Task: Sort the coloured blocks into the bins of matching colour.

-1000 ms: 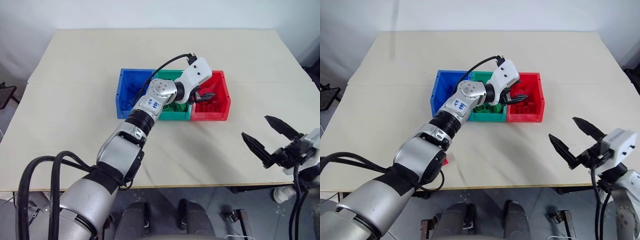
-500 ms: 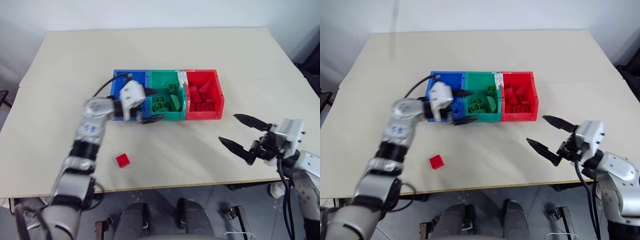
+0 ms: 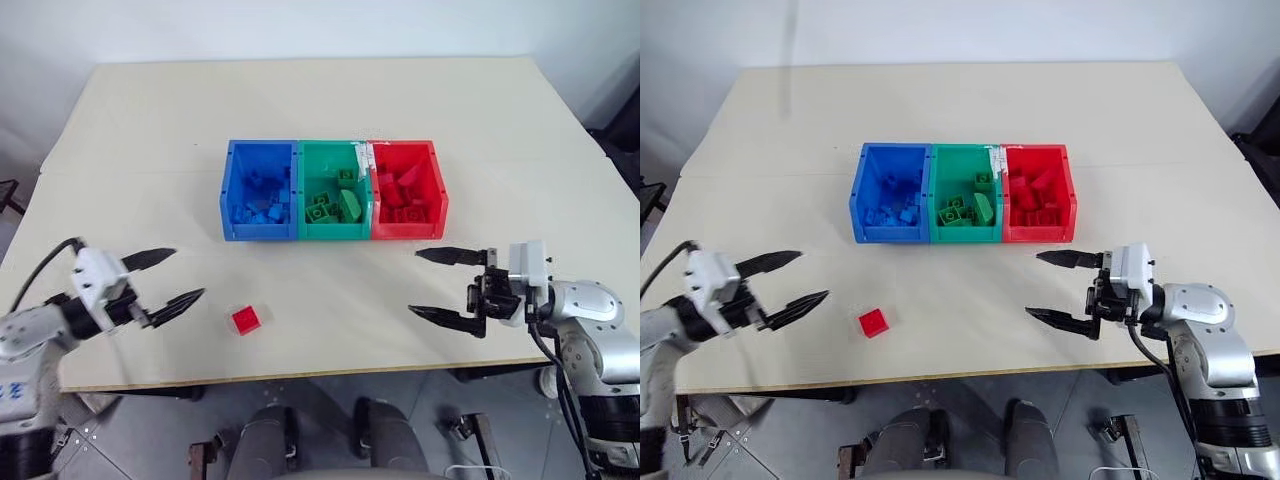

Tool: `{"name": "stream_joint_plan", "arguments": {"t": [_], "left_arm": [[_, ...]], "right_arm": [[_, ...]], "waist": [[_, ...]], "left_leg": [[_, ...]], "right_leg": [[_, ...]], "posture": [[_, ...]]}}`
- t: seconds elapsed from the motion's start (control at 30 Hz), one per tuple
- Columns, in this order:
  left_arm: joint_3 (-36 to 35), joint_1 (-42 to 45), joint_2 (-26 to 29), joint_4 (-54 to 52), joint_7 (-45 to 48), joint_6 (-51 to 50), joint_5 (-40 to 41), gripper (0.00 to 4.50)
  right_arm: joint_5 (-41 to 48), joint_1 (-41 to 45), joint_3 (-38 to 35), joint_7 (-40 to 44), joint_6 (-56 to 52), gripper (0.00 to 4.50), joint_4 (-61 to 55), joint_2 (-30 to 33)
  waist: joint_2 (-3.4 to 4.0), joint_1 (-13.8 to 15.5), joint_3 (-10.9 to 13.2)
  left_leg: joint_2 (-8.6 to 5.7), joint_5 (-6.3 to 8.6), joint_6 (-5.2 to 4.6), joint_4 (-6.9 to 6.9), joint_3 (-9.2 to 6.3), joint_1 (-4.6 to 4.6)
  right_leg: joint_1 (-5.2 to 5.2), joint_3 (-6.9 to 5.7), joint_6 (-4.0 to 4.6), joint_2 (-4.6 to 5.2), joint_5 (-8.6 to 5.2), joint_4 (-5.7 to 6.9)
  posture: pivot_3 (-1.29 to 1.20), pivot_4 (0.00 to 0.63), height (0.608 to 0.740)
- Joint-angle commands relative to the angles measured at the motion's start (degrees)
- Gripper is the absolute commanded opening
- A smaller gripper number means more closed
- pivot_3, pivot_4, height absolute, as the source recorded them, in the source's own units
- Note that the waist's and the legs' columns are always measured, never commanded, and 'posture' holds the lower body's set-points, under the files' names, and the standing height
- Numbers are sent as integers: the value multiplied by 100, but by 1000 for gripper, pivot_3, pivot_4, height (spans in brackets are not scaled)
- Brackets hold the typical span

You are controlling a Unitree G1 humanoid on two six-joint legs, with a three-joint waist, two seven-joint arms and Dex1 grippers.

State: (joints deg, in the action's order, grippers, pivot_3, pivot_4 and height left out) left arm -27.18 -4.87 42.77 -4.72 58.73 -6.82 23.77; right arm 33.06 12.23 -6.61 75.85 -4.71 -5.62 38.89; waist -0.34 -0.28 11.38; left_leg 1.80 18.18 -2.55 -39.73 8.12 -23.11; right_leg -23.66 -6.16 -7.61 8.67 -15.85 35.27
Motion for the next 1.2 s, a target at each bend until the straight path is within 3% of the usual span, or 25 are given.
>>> {"name": "stream_joint_plan", "arguments": {"t": [0.03, 0.17, 0.33, 0.57, 0.77, 0.93, 1.2], "left_arm": [[-346, -403, 209, -75, 281, 112, 151, 4464], [-302, -475, 329, -264, 359, -119, 327, 4464], [351, -572, 379, -1256, 356, -642, 443, 4464], [1658, -258, 710, -2146, -450, -1360, -701, 4464], [2046, 32, 1138, -2696, -738, -2829, -646, 4464], [2479, 359, 929, -2998, -1230, -3529, -717, 4464], [2726, 482, 1104, -2912, -1346, -3544, -946, 2029]], "right_arm": [[-25, 175, -8, 194, 166, 4500, 144, 52], [-86, 334, 31, 294, 249, 4500, 351, 27], [-75, 245, 21, 390, 331, 4500, 316, 44], [19, -246, -68, 526, 218, 4500, -53, 277], [102, -483, -100, 598, 93, 4500, -229, 486], [61, -527, -112, 536, 145, 4500, -250, 419], [45, -567, -107, 452, 180, 4500, -281, 370]], "waist": [[0, 17, 0], [0, 21, 0], [0, -3, 0], [1, 11, 0], [1, -5, 0], [2, 15, 0], [9, 18, -5]], "left_leg": [[0, 4, 0, 1, 0, 0], [-1, 28, 35, 2, -2, -1], [-1, 32, 42, 17, 4, 0], [2, 17, 14, 40, 16, 3], [4, 14, 10, 42, 23, 3], [4, 14, 10, 44, 24, 7], [3, 14, 10, 44, 24, 8]], "right_leg": [[-1, 0, 0, 2, 0, -3], [-2, -1, 4, 11, 1, -11], [-5, -2, 4, 10, 1, -16], [-6, -7, 4, -10, 2, -11], [-6, -4, 4, -11, 1, -19], [-6, -1, 4, -11, 1, -18], [-5, -1, 4, -10, 1, -20]], "posture": [[0, 150, 740], [0, 150, 740], [0, 150, 740], [0, 150, 740], [0, 150, 740], [0, 150, 740], [0, 150, 740]]}}
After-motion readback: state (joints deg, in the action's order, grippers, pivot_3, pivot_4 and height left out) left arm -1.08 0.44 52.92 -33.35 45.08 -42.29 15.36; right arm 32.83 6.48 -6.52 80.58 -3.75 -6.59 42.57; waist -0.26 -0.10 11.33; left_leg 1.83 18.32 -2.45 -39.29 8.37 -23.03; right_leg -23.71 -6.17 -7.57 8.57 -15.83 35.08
